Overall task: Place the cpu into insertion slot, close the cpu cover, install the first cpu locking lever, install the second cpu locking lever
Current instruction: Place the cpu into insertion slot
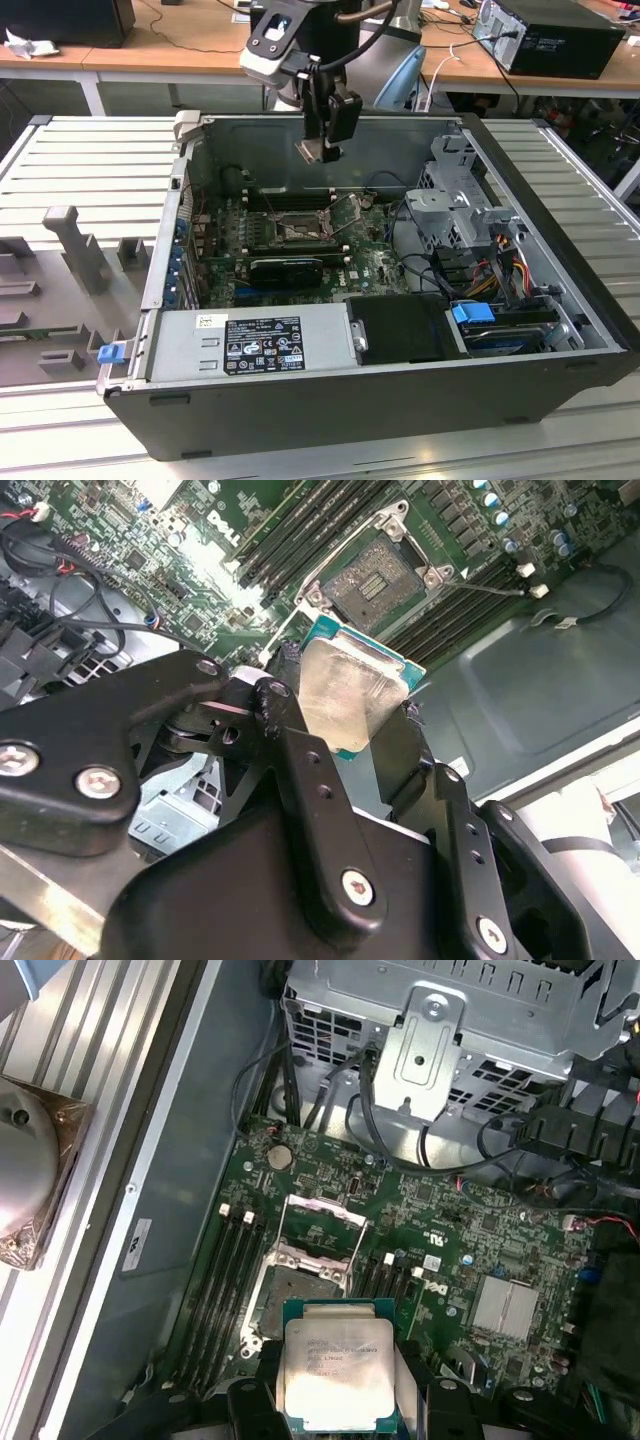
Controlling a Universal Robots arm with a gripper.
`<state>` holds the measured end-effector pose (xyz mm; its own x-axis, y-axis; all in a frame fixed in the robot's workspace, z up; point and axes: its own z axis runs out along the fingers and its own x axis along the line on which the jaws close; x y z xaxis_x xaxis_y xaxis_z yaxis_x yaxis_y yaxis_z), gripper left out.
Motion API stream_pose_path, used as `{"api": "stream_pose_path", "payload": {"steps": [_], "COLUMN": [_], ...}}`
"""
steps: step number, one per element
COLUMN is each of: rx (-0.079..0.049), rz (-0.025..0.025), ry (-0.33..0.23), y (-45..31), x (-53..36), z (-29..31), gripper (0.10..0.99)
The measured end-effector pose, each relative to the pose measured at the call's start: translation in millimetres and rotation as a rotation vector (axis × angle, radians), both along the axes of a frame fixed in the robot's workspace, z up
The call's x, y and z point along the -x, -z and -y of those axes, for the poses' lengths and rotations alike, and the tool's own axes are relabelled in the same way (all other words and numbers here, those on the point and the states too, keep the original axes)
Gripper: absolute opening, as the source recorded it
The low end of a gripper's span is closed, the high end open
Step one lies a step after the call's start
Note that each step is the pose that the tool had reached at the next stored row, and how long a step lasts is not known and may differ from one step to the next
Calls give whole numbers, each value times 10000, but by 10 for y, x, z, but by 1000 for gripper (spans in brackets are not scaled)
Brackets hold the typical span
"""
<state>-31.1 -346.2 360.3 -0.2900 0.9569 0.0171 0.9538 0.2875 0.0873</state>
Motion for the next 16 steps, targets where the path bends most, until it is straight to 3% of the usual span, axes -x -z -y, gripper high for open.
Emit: {"api": "stream_pose_path", "payload": {"steps": [16], "rx": [11], "rz": [0], "ry": [256], "y": [128], "x": [0], "z": [0], "gripper": [525]}}
